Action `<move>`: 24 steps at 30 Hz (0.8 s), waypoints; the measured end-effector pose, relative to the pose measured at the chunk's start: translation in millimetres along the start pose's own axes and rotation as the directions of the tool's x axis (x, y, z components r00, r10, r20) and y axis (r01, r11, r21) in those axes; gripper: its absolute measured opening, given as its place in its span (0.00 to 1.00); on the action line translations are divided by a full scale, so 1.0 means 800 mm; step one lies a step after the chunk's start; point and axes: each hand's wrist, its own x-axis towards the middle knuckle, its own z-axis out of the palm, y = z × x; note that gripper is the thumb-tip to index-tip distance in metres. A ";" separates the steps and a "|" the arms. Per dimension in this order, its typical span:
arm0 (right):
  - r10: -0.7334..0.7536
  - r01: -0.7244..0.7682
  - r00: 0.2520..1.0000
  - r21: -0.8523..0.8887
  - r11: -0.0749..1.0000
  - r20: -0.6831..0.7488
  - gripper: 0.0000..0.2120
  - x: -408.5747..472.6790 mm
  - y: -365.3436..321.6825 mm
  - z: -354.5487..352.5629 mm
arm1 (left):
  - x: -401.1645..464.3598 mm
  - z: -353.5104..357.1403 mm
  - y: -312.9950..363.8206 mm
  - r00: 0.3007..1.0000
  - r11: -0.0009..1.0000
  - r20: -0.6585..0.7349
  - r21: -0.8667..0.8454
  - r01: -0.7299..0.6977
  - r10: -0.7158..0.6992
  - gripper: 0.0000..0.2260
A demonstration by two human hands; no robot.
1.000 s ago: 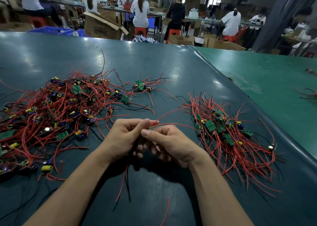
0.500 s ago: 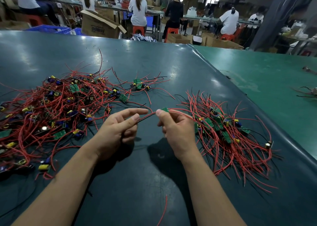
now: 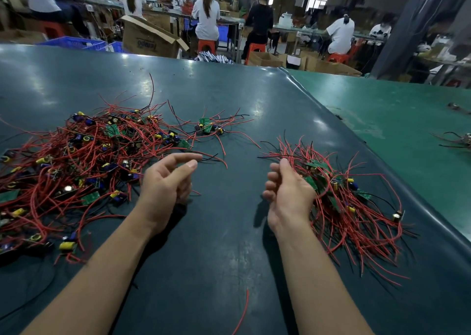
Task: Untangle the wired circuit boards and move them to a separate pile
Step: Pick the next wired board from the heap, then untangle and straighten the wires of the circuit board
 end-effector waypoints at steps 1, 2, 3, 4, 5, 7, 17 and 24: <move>-0.040 0.043 0.998 -0.064 0.997 0.041 0.13 -0.002 0.006 0.002 | -0.002 0.001 0.001 0.998 0.993 -0.016 0.105 -0.061 0.063 0.07; -0.079 0.090 0.993 -0.123 0.988 0.085 0.14 -0.005 0.011 0.004 | -0.004 0.001 0.001 0.987 0.954 -0.023 0.263 -0.147 0.158 0.06; -0.106 0.129 0.985 -0.182 0.975 0.134 0.14 -0.008 0.015 0.006 | -0.007 0.001 0.002 0.964 0.863 -0.005 0.447 -0.237 0.267 0.06; -0.123 0.167 0.976 -0.247 0.955 0.182 0.15 -0.010 0.020 0.008 | -0.010 0.000 0.003 0.934 0.736 0.035 0.605 -0.303 0.355 0.05; -0.140 0.209 0.964 -0.321 0.924 0.226 0.15 -0.013 0.025 0.009 | -0.012 -0.001 0.004 0.905 0.604 0.071 0.722 -0.337 0.419 0.06; -0.185 0.316 0.934 -0.465 0.827 0.307 0.16 -0.016 0.035 0.013 | -0.013 -0.007 0.011 0.841 0.382 0.085 0.863 -0.330 0.534 0.09; -0.224 0.397 0.908 -0.554 0.732 0.354 0.16 -0.013 0.042 0.017 | 0.010 -0.066 0.008 0.891 0.102 -0.269 0.963 0.248 0.367 0.14; -0.206 0.394 0.907 -0.567 0.723 0.368 0.16 -0.015 0.041 0.018 | 0.018 -0.076 0.011 0.837 0.256 -0.384 0.918 0.302 0.390 0.13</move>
